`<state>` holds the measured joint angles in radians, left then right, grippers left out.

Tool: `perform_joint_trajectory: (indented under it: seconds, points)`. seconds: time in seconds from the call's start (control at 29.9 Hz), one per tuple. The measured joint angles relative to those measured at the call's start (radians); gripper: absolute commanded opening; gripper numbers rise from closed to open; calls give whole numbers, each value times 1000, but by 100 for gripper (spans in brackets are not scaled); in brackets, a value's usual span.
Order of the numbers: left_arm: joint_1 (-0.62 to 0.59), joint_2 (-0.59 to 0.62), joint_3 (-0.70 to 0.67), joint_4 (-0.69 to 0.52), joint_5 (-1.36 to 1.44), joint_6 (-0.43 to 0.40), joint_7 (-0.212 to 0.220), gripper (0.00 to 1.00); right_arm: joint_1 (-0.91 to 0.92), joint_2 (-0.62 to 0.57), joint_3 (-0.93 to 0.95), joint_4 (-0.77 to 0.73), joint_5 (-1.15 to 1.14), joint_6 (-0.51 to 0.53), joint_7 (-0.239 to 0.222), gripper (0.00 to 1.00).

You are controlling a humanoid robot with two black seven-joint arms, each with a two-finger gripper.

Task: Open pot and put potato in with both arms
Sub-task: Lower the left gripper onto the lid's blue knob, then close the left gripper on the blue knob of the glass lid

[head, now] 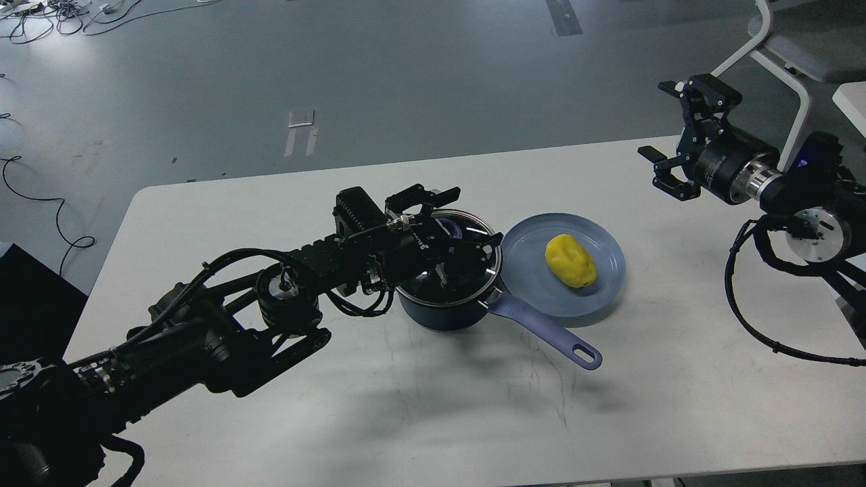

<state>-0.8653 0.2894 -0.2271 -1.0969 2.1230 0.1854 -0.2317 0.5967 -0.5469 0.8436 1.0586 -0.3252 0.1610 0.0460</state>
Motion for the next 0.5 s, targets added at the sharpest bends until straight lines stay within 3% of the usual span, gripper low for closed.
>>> perform_joint_trajectory:
  seconds: [0.5]
  points:
    - [30,16,1,22,0,4,-2,98,-2,1,0,1,0,0,1,100]
